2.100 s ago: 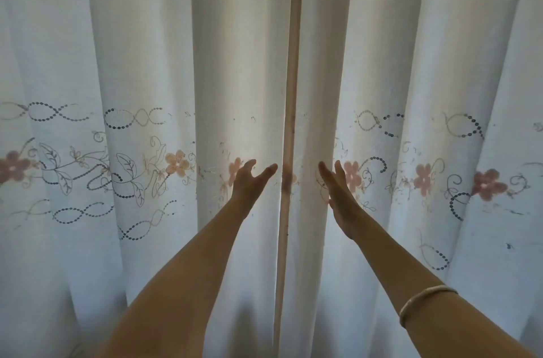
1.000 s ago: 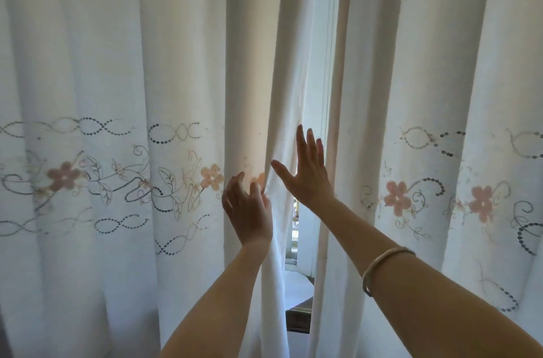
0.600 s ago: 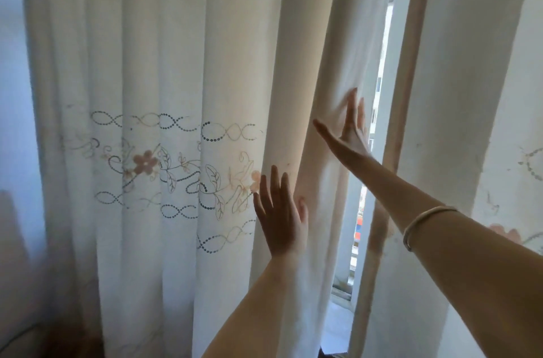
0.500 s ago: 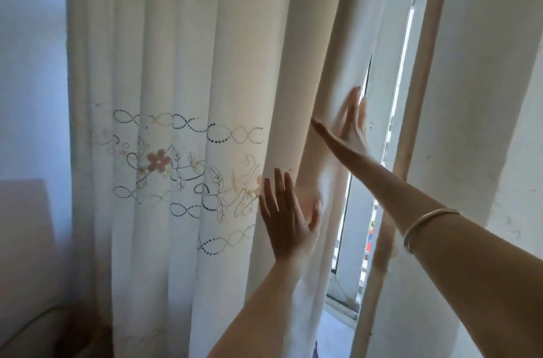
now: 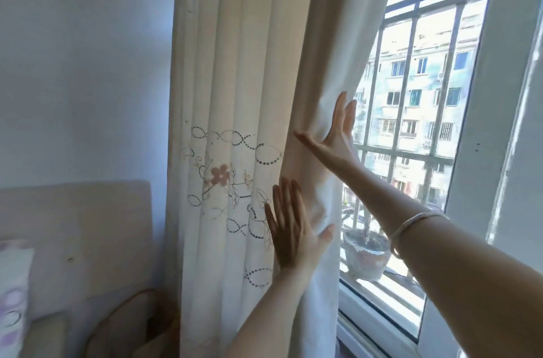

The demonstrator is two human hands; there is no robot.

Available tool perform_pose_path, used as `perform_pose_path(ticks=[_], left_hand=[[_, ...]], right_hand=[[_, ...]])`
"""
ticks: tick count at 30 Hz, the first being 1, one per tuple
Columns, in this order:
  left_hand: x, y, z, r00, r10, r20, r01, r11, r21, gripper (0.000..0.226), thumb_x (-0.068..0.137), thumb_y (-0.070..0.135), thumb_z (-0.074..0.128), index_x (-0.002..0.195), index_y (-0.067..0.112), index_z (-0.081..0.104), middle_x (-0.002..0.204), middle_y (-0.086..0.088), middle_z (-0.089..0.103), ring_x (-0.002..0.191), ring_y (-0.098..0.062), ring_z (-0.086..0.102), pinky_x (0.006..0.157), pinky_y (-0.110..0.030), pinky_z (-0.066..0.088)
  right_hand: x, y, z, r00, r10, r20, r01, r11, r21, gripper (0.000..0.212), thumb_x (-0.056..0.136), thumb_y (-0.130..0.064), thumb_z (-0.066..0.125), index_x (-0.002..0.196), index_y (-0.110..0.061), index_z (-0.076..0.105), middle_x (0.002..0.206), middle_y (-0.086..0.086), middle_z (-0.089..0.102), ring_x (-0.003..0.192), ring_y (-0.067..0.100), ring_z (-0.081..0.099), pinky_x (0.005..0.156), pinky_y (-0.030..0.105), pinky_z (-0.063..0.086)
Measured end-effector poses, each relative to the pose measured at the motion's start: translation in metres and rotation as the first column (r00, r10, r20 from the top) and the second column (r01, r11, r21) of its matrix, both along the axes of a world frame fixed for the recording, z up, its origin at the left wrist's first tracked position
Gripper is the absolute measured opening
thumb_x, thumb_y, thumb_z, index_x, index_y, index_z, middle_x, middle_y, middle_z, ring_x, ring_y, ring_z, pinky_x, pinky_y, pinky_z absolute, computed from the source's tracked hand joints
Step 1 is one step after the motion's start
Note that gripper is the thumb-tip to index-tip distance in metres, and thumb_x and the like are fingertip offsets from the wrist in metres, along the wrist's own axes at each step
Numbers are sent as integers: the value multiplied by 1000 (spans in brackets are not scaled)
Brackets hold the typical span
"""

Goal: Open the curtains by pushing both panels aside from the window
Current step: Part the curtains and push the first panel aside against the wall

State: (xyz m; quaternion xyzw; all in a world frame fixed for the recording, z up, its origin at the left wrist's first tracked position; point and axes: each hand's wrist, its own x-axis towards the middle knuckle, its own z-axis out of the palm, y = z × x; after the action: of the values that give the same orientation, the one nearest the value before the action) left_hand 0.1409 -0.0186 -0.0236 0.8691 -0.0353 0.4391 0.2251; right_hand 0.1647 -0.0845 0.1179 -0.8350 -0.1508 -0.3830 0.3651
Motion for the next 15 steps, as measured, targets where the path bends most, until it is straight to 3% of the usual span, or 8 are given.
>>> perform_pose_path(ticks=[4,8,15], left_hand=[[43,27,4,997,76,-16,-76,996,37,112,34,65,77,122,0,53,126,-20,59,114,-33,57,87,-53,48],[92,58,3,995,97,26,-98,995,28,112,38,65,76,126,1,50,130,-21,55,118,-37,54,89,-55,47],[180,120,10,989,140,54,-142,989,45,113,37,64,78,127,3,49,132,-21,52,120,-37,52,91,-54,47]], right_hand=[[41,28,1,1000,-8,-10,8,999,-49,113,71,-61,61,139,-32,-25,152,7,-27,141,38,5,107,53,29],[85,59,4,1000,2,-5,-2,999,-48,112,71,-59,62,139,-33,-24,152,6,-24,141,38,-2,111,53,20],[172,118,11,1000,-13,-19,12,999,-51,111,71,-63,58,140,-33,-24,153,7,-21,141,38,2,113,50,18]])
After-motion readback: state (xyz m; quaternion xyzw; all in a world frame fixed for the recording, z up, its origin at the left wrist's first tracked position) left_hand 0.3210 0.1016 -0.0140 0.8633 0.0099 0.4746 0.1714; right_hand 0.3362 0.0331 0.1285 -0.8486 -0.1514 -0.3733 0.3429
